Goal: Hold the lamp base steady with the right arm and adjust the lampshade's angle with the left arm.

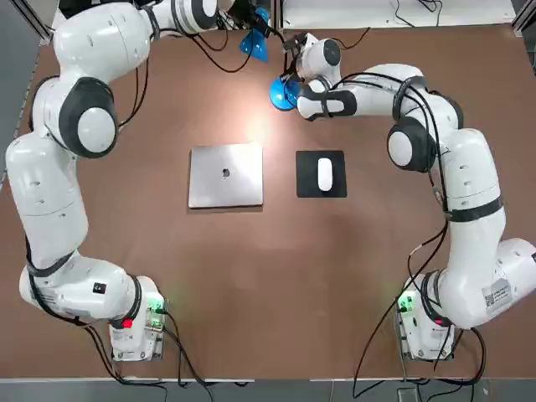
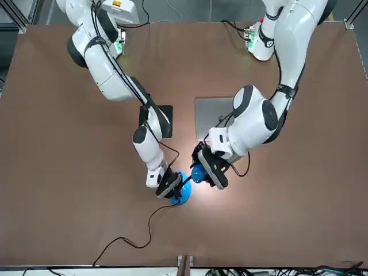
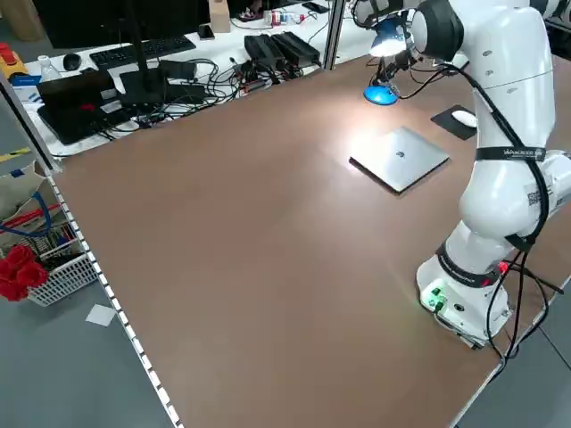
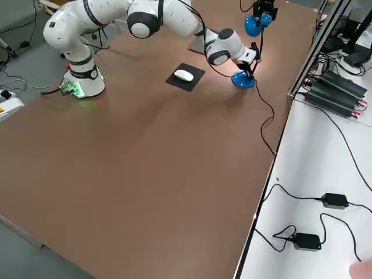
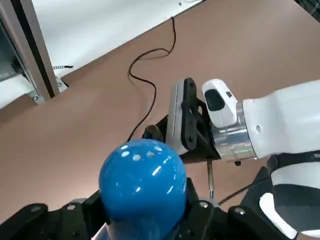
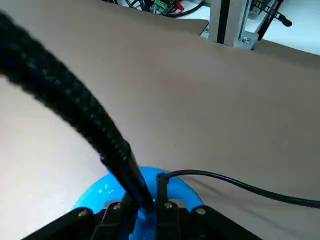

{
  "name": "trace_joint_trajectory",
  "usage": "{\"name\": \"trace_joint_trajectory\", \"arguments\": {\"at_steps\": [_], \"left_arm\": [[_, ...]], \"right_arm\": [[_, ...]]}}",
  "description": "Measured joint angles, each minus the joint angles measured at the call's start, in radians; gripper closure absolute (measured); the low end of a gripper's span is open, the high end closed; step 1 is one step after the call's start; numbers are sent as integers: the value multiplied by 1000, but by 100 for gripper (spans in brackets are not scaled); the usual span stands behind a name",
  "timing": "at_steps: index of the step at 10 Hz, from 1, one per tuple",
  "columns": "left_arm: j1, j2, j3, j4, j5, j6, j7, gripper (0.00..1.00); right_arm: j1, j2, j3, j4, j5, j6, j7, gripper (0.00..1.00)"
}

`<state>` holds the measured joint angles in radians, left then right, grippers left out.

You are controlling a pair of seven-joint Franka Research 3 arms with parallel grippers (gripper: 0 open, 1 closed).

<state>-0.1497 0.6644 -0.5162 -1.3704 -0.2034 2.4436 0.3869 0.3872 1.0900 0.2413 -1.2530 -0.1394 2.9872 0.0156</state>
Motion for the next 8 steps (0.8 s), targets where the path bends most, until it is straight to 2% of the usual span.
{"name": "trace_joint_trajectory", "arguments": {"at_steps": [5,8], "left_arm": [[-3,-15,-1,-22,0,0,-53,43],[-3,-22,0,-23,6,-36,-77,44]], "right_arm": [[1,0,0,0,0,0,0,79],[2,0,0,0,0,1,0,79]]}}
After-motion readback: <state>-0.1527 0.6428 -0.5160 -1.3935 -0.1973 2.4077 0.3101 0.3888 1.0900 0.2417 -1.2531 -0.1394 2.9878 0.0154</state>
